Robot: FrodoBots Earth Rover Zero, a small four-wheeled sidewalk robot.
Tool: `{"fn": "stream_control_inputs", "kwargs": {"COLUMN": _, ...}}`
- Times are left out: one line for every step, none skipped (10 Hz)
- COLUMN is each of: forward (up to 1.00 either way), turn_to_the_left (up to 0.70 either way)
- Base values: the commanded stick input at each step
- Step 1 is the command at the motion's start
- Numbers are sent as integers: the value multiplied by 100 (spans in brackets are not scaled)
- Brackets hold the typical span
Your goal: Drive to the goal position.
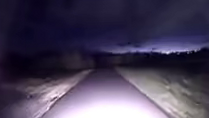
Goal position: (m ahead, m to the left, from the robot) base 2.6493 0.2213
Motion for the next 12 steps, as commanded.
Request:
{"fn": "stream_control_inputs", "kwargs": {"forward": 85, "turn_to_the_left": 0}}
{"fn": "stream_control_inputs", "kwargs": {"forward": 85, "turn_to_the_left": 0}}
{"fn": "stream_control_inputs", "kwargs": {"forward": 85, "turn_to_the_left": 0}}
{"fn": "stream_control_inputs", "kwargs": {"forward": 85, "turn_to_the_left": 0}}
{"fn": "stream_control_inputs", "kwargs": {"forward": 85, "turn_to_the_left": 1}}
{"fn": "stream_control_inputs", "kwargs": {"forward": 85, "turn_to_the_left": 3}}
{"fn": "stream_control_inputs", "kwargs": {"forward": 85, "turn_to_the_left": 5}}
{"fn": "stream_control_inputs", "kwargs": {"forward": 85, "turn_to_the_left": 6}}
{"fn": "stream_control_inputs", "kwargs": {"forward": 85, "turn_to_the_left": 8}}
{"fn": "stream_control_inputs", "kwargs": {"forward": 85, "turn_to_the_left": 4}}
{"fn": "stream_control_inputs", "kwargs": {"forward": 85, "turn_to_the_left": 0}}
{"fn": "stream_control_inputs", "kwargs": {"forward": 85, "turn_to_the_left": 0}}
